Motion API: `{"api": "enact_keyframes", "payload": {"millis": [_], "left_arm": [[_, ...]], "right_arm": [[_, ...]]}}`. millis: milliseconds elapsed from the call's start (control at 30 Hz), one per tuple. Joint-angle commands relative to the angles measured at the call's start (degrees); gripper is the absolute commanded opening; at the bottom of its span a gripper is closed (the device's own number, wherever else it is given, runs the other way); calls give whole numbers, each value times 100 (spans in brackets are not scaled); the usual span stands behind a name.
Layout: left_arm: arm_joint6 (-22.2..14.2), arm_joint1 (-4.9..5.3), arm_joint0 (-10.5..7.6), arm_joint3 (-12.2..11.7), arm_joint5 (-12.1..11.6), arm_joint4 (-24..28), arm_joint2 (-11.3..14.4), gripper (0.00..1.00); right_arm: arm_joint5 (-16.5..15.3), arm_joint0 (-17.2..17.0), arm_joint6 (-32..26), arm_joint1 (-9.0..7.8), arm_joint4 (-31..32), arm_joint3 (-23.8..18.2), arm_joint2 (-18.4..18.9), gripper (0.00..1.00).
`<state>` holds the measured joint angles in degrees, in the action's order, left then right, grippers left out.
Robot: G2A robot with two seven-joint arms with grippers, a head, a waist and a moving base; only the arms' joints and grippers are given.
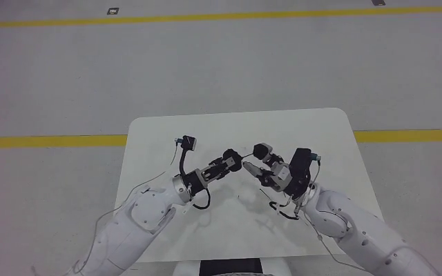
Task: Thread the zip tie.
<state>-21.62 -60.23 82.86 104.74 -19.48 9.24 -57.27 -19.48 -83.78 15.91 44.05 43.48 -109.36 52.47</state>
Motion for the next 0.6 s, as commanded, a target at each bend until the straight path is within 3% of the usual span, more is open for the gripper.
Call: {"api": "enact_keyframes", "payload": {"millis": [0,167,267,333,567], "left_arm": [[2,3,30,27,0,33,-33,0],[-7,1,106,78,0,334,-122,0],[-136,26,31,159,146,-213,-171,0],[-136,26,31,159,146,-213,-171,0],[-136,26,31,159,146,-213,-171,0]], "right_arm": [[0,-79,36,-15,101,-16,85,100],[15,-401,278,-62,518,3,394,100],[156,-625,460,-78,767,18,588,100],[302,-749,556,-81,888,-29,698,100],[326,-771,565,-81,897,-43,713,100]]}}
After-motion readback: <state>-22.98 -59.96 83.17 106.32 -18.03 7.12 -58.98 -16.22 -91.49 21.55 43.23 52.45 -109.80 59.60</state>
